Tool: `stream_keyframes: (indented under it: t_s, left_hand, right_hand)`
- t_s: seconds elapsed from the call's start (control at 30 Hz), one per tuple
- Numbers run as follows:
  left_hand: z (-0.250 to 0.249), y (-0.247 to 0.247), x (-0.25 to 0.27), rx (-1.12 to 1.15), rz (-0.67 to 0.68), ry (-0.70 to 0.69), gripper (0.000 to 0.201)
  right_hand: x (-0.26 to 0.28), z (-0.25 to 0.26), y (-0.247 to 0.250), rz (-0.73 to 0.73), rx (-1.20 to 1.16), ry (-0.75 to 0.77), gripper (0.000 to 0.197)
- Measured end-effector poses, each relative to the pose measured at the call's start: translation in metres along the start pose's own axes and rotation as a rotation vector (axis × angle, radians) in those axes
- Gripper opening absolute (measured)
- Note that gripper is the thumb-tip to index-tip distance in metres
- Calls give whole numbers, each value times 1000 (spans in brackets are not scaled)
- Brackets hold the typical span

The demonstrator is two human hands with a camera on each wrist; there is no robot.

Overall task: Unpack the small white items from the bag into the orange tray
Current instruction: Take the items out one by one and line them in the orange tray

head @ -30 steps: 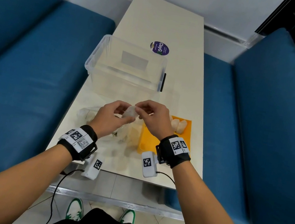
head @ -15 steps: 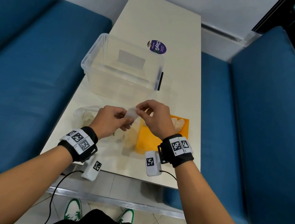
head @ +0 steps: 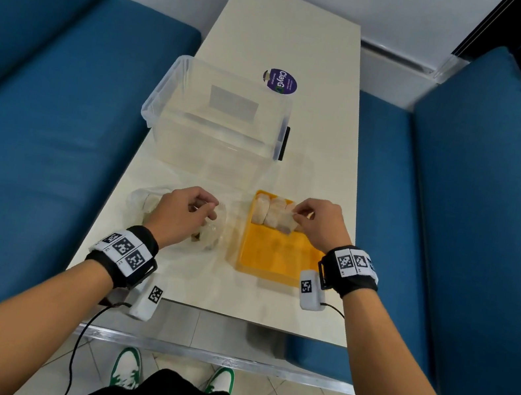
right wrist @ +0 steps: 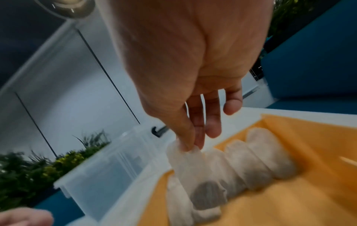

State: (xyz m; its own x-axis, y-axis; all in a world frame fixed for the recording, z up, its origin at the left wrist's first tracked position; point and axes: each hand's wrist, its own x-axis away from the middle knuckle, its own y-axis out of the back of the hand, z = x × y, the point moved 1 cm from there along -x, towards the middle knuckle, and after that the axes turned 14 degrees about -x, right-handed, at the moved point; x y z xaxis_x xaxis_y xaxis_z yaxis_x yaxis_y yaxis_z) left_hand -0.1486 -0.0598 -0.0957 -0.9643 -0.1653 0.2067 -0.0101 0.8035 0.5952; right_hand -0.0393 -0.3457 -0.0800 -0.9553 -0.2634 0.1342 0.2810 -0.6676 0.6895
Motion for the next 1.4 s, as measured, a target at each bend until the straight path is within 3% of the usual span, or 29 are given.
stream_keyframes:
  t_s: [0.13, 0.47, 0.77, 0.87, 0.97, 1.1, 1.2, 1.33, 1.4]
  left_hand:
    - [7, 7, 1, -14, -32, 30, 12]
    - [17, 16, 3, -16, -44, 63, 12]
    - [16, 16, 1, -14, -37, 76, 13]
    - [18, 18, 1, -37, -37, 79, 13]
    - [22, 23, -1, -103, -61, 73, 12]
    - [29, 31, 0, -347, -99, 21, 12]
    - [34, 33, 0, -460, -26, 0, 27]
    - [42, 22, -1, -652, 141, -17, 49]
    - [44, 13, -2, -678, 164, 5, 61]
  right_hand:
    - [-6, -20, -13, 61, 55, -84, 7]
    - [-26, -33, -26, -125, 166, -99, 7]
    - [-25, -28, -23, -172, 110, -112, 10]
    - [-21, -21, -20, -217, 108, -65, 9]
    - [-14, -2, -22, -253, 45, 78, 9]
    - [-5, 41, -41, -149, -87, 266, 7]
    - [2, 73, -62, -61, -122, 356, 7]
    - [8, 95, -99, 109, -57, 392, 5]
    - [10, 96, -117, 151, 76, 342, 16]
